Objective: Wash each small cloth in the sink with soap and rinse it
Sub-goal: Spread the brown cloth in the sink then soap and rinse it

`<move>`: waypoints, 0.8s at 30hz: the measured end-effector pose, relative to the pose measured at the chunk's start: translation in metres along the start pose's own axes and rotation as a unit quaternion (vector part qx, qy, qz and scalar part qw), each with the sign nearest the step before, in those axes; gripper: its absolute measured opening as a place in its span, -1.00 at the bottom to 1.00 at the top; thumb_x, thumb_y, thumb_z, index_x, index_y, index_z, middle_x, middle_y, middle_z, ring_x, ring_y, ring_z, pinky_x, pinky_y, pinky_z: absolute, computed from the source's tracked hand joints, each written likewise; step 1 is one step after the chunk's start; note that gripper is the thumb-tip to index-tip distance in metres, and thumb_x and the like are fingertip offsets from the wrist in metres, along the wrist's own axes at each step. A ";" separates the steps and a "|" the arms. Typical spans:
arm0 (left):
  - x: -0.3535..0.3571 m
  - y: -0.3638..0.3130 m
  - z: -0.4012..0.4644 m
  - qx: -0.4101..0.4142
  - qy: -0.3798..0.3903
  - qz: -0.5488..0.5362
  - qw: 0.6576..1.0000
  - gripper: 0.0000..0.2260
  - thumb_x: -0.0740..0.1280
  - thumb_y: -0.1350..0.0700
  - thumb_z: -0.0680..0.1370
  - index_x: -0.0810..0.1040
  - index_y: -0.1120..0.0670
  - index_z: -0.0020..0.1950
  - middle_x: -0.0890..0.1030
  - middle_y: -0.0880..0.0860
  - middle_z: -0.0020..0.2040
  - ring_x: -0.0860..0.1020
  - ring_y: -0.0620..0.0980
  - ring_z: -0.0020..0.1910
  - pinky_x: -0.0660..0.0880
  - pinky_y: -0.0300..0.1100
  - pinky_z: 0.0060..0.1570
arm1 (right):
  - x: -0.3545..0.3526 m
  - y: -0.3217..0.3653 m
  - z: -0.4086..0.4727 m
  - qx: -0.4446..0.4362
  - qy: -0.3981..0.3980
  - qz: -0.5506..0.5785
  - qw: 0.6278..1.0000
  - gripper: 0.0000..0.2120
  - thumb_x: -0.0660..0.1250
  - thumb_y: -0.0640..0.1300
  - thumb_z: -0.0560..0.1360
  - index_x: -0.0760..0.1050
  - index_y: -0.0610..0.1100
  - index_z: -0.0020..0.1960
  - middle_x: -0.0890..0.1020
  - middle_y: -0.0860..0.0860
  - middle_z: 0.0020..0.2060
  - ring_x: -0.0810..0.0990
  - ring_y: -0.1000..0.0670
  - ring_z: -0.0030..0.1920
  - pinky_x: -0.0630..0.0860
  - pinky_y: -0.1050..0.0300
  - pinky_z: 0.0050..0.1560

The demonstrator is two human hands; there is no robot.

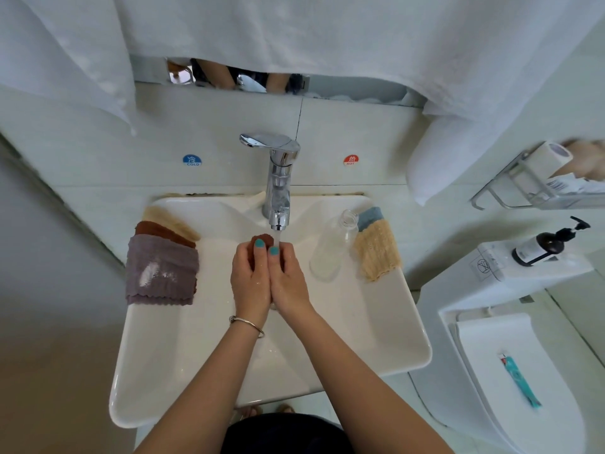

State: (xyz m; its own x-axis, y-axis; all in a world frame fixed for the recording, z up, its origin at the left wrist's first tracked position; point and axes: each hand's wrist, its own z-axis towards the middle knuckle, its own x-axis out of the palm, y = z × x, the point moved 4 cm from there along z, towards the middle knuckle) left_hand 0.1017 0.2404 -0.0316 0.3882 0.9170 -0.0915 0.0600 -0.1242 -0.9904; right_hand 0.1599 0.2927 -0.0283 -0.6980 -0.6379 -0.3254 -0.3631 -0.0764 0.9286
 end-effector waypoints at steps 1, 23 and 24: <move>0.000 0.003 0.000 -0.006 0.002 0.010 1.000 -0.82 0.17 -0.06 0.65 0.48 0.00 0.04 0.58 -0.12 -0.10 0.55 -0.18 -0.09 0.42 -0.32 -0.17 | 0.000 -0.002 0.002 -0.011 -0.009 -0.006 1.000 -0.82 0.07 0.26 0.59 0.33 0.21 -0.06 0.59 0.06 -0.04 0.58 0.08 -0.05 0.55 -0.07 0.02; 0.021 -0.016 0.016 -0.020 0.017 0.063 0.998 -0.65 0.22 0.06 0.63 0.39 0.10 -0.36 0.46 0.00 -0.42 0.38 -0.12 -0.42 0.30 -0.36 -0.44 | -0.020 0.006 0.019 0.033 -0.051 0.019 0.998 -0.70 0.15 -0.01 0.65 0.39 -0.06 -0.23 0.52 0.07 -0.35 0.46 0.15 -0.36 0.38 0.25 -0.31; 0.015 -0.015 0.016 -0.030 0.014 0.030 0.999 -0.67 0.22 0.04 0.63 0.44 0.15 -0.30 0.49 0.01 -0.38 0.40 -0.13 -0.40 0.33 -0.38 -0.41 | -0.019 0.006 0.016 0.021 -0.036 0.053 0.998 -0.77 0.16 -0.01 0.64 0.41 -0.06 -0.15 0.53 0.08 -0.30 0.48 0.17 -0.33 0.41 0.31 -0.32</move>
State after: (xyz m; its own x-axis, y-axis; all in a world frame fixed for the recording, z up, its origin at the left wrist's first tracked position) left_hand 0.0923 0.2622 -0.0195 0.4184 0.8962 -0.1476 0.0904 -0.2028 -0.9750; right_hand 0.1616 0.3165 -0.0190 -0.7758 -0.5839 -0.2390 -0.3097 0.0224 0.9506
